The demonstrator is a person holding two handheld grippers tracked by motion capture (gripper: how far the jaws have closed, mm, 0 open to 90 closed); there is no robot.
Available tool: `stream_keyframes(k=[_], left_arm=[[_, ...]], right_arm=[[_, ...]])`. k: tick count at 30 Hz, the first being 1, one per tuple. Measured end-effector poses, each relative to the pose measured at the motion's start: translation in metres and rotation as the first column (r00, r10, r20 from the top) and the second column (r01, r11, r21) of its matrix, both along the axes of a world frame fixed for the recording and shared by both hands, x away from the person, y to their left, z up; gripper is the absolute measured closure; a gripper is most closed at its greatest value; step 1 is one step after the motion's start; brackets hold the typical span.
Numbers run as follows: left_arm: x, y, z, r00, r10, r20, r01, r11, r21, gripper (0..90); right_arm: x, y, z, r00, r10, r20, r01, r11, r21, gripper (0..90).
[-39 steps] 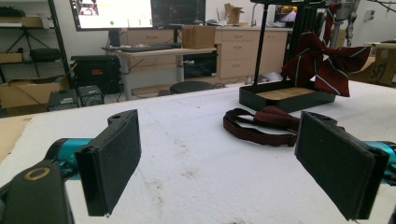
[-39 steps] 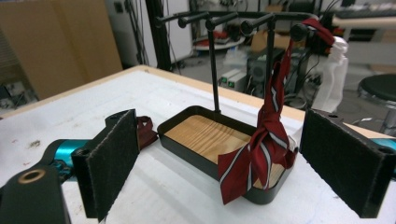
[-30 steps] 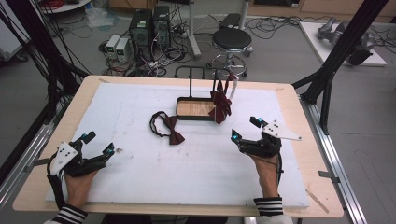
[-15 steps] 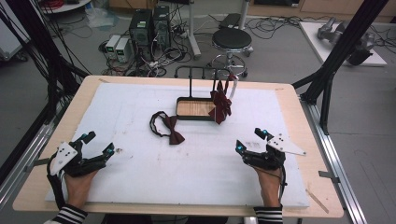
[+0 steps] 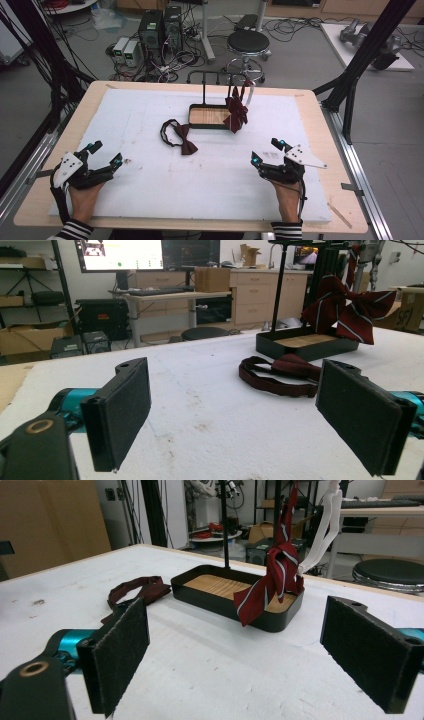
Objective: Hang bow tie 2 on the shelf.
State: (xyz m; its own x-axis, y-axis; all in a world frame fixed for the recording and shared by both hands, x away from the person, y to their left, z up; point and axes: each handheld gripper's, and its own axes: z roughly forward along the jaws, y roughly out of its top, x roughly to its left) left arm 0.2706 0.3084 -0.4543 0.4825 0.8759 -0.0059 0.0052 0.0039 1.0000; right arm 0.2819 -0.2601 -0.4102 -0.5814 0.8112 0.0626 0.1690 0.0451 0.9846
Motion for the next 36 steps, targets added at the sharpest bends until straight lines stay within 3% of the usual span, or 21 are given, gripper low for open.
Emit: stream_keyframes(k=[10,16,19,22,28,33,36], left_arm=[[0.004,0.002,0.006,0.999,-0.026,-0.037,0.025,0.9996,-0.016,14.8],[0.006,-0.003,0.033,0.998,-0.052,-0.038,0.054,0.9971,0.055,14.8],[0.01,-0.008,0.047,0.9965,-0.061,-0.057,0.066,0.9937,0.09,14.8],[0.016,-0.015,0.059,0.9926,-0.085,-0.087,0.096,0.9859,0.137,14.7],[0.027,-0.035,0.079,0.9844,-0.118,-0.13,0.145,0.9632,0.226,14.7],[0.033,-0.051,0.09,0.9796,-0.122,-0.16,0.16,0.9527,0.258,14.7],[0.037,-0.059,0.095,0.9756,-0.124,-0.182,0.17,0.9493,0.265,14.7]], right_arm=[[-0.01,-0.006,0.004,1.0,0.002,0.005,-0.002,1.0,-0.006,11.4],[-0.02,-0.011,0.007,0.9997,-0.003,0.025,0.003,1.0,0.003,11.4],[-0.024,-0.015,0.005,0.9994,-0.014,0.031,0.014,1.0,0.007,11.4],[-0.026,-0.017,0.005,0.9992,-0.018,0.036,0.017,1.0,0.014,11.4],[-0.032,-0.021,-0.003,0.9967,-0.044,0.068,0.04,0.998,0.048,11.4],[-0.031,-0.018,-0.009,0.9973,-0.036,0.064,0.034,0.999,0.028,11.4],[-0.031,-0.018,-0.013,0.9964,-0.044,0.072,0.041,0.998,0.043,11.4]])
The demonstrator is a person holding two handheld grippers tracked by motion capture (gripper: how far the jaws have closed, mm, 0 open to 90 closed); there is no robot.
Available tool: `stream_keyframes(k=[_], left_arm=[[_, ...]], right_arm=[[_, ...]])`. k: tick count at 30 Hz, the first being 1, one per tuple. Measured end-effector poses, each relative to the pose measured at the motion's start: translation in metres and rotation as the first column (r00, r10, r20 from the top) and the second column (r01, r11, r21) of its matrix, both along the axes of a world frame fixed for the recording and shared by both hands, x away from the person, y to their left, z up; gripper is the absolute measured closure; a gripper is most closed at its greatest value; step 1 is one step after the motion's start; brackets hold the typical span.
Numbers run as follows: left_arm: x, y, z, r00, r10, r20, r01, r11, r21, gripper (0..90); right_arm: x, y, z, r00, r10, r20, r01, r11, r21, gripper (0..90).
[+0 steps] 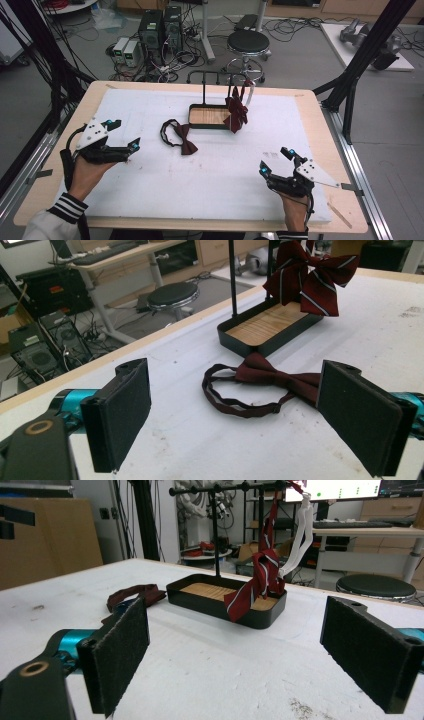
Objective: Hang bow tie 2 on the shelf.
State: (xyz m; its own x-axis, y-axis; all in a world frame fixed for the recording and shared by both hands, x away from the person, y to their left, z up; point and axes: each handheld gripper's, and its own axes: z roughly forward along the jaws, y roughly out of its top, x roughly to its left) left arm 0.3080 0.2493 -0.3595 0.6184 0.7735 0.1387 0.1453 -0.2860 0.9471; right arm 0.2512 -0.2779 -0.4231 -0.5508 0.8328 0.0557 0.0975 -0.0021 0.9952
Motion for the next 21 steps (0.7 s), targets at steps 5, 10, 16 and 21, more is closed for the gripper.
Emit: stream_keyframes(k=[5,10,16,21], left_arm=[[0.009,-0.013,0.005,0.9991,-0.017,-0.038,0.019,0.999,0.042,14.8],[0.016,-0.027,0.003,0.9949,-0.036,-0.094,0.043,0.9965,0.071,14.7],[0.029,-0.045,0.001,0.9862,-0.024,-0.164,0.041,0.9943,0.099,14.7],[0.038,-0.062,0.001,0.9812,-0.016,-0.192,0.043,0.9902,0.133,14.7]], right_arm=[[0.0,0.001,-0.003,0.9999,0.001,0.013,-0.001,1.0,0.003,11.4],[0.0,0.0,-0.005,0.9997,-0.001,0.025,0.001,1.0,0.017,11.4],[0.0,0.0,-0.009,0.9996,-0.01,0.027,0.009,1.0,0.02,11.4],[0.002,0.001,-0.012,0.9997,-0.015,0.018,0.014,1.0,0.019,11.4]])
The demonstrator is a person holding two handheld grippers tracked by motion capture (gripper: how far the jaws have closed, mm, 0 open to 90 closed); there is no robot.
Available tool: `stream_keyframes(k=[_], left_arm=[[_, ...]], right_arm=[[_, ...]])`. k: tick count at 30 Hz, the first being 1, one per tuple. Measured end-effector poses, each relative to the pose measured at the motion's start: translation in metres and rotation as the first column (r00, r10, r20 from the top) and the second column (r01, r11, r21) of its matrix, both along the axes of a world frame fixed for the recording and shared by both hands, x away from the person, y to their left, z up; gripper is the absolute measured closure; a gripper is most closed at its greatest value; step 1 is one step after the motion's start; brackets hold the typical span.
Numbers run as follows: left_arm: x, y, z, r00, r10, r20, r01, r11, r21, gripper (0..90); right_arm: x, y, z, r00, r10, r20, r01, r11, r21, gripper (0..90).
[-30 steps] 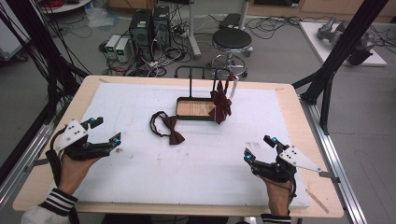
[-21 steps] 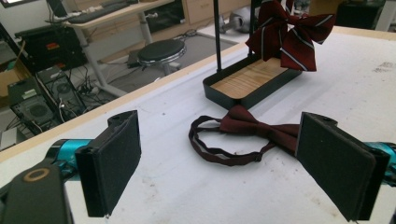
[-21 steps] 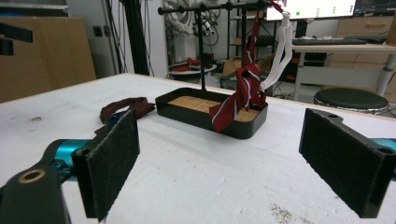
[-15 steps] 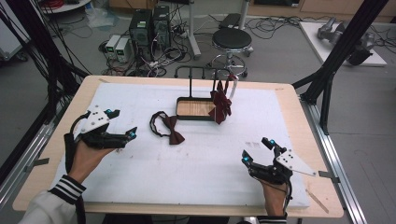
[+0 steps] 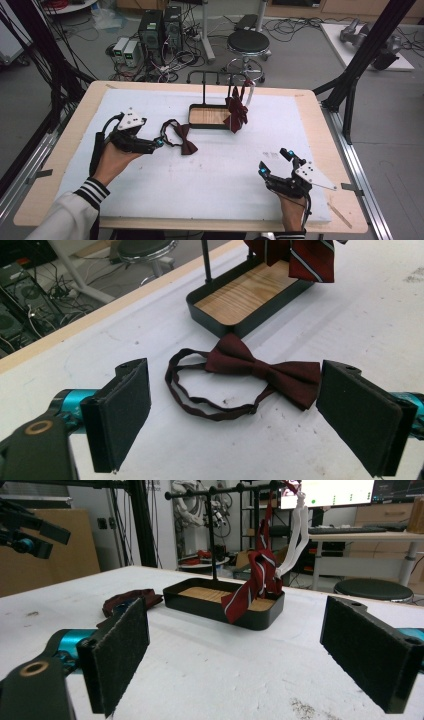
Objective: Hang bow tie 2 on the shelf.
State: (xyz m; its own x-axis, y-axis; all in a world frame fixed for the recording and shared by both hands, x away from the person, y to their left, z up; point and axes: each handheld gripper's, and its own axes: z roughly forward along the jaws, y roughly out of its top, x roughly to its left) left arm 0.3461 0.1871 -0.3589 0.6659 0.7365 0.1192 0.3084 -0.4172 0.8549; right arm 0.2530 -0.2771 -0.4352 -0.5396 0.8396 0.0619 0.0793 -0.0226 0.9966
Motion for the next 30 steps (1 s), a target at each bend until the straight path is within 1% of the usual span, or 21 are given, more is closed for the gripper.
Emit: stream_keyframes(k=[3,6,7,9,10,11,13,15,17,19,20,23,25,26,27,30], left_arm=[[0.005,-0.01,0.0,0.9998,-0.014,-0.014,0.014,0.9998,0.012,14.7],[0.01,-0.019,0.0,0.999,-0.027,-0.037,0.028,0.9994,0.02,14.7],[0.012,-0.021,0.0,0.9985,-0.033,-0.045,0.034,0.9992,0.023,14.7],[0.016,-0.025,-0.001,0.9973,-0.042,-0.06,0.043,0.9989,0.02,14.7],[0.019,-0.026,-0.002,0.9967,-0.046,-0.067,0.048,0.9984,0.031,14.8],[0.021,-0.028,-0.002,0.9957,-0.048,-0.079,0.051,0.9982,0.033,14.7],[0.026,-0.031,-0.004,0.992,-0.067,-0.107,0.07,0.9972,0.028,14.7],[0.03,-0.034,-0.006,0.9893,-0.076,-0.125,0.08,0.9964,0.027,14.7],[0.034,-0.037,-0.008,0.9872,-0.074,-0.141,0.079,0.9965,0.029,14.7],[0.038,-0.039,-0.011,0.9828,-0.071,-0.171,0.077,0.9967,0.026,14.8],[0.04,-0.039,-0.012,0.9796,-0.066,-0.189,0.074,0.9967,0.033,14.8],[0.046,-0.042,-0.018,0.9731,-0.044,-0.226,0.056,0.9974,0.046,14.7],[0.05,-0.044,-0.021,0.967,-0.037,-0.252,0.051,0.9974,0.05,14.8],[0.051,-0.045,-0.022,0.9648,-0.033,-0.261,0.048,0.9976,0.05,14.8],[0.052,-0.047,-0.023,0.9621,-0.029,-0.271,0.046,0.9973,0.058,14.8],[0.054,-0.051,-0.026,0.954,-0.022,-0.299,0.042,0.9973,0.06,15.0]], right_arm=[[0.001,0.001,-0.003,1.0,0.003,-0.003,-0.003,1.0,0.005,11.4],[0.001,0.001,-0.005,1.0,0.003,-0.007,-0.003,1.0,0.006,11.4],[0.001,0.001,-0.005,1.0,0.003,-0.002,-0.003,1.0,0.006,11.4],[0.002,0.001,-0.006,1.0,0.003,-0.008,-0.003,1.0,0.014,11.4],[0.002,0.001,-0.007,0.9999,0.005,-0.01,-0.005,1.0,0.018,11.4],[0.002,0.002,-0.008,1.0,0.004,-0.007,-0.004,1.0,0.016,11.4],[0.002,0.003,-0.008,0.9999,0.006,-0.013,-0.005,1.0,0.013,11.4],[0.002,0.003,-0.009,0.9999,0.006,-0.013,-0.006,1.0,0.013,11.4],[0.002,0.003,-0.01,0.9999,0.005,-0.013,-0.005,1.0,0.018,11.4],[0.002,0.003,-0.011,0.9998,0.006,-0.018,-0.005,1.0,0.019,11.4],[0.002,0.003,-0.012,0.9997,0.006,-0.022,-0.005,1.0,0.023,11.4],[0.003,0.003,-0.013,0.9998,0.006,-0.021,-0.006,1.0,0.018,11.4],[0.003,0.004,-0.014,0.9996,0.008,-0.026,-0.007,1.0,0.018,11.4],[0.004,0.004,-0.014,0.9998,0.008,-0.02,-0.008,1.0,0.015,11.4],[0.004,0.005,-0.014,0.9997,0.008,-0.022,-0.007,1.0,0.015,11.4],[0.004,0.006,-0.015,0.9997,0.01,-0.024,-0.01,1.0,0.013,11.4]])
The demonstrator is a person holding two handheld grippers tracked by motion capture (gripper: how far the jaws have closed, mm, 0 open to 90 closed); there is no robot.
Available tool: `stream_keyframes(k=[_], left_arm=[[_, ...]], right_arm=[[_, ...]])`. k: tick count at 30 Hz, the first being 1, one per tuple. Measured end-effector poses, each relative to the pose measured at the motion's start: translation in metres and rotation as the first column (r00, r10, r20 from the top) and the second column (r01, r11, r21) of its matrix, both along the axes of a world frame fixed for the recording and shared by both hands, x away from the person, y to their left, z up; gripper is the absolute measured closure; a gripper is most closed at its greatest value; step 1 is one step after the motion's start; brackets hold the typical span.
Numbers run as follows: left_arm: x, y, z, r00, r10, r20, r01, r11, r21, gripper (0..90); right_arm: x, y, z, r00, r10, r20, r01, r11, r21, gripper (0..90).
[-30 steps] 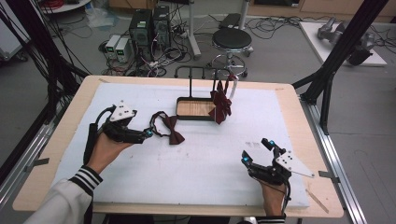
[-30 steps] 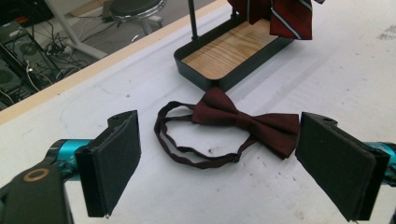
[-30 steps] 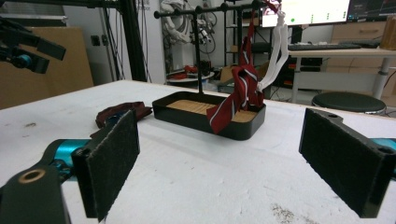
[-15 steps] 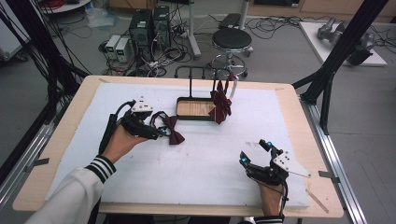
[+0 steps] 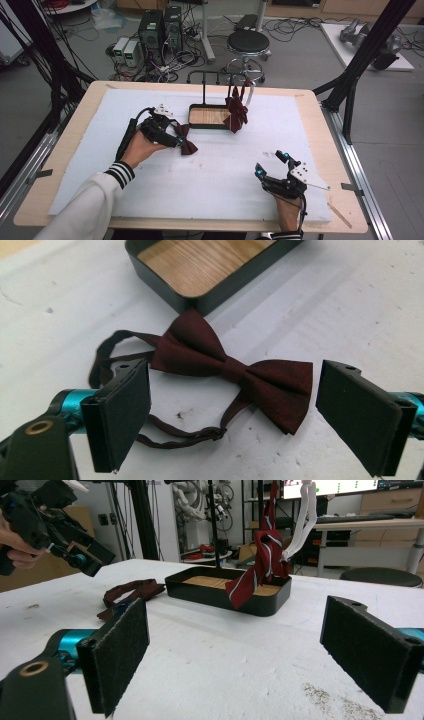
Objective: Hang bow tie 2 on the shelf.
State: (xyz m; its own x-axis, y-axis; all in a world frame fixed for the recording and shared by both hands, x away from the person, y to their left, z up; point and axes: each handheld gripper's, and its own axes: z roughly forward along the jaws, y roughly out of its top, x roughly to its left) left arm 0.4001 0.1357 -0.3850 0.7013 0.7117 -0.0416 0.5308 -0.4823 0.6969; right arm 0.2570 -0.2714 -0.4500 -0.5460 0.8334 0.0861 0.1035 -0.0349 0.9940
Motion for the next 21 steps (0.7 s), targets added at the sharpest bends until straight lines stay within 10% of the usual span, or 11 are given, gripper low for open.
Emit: stream_keyframes(k=[21], left_arm=[[0.013,-0.024,-0.02,0.9837,0.012,-0.179,-0.011,0.9999,0.008,16.5]], right_arm=[[0.0,-0.002,0.0,0.9999,-0.006,-0.008,0.007,1.0,0.012,11.4]])
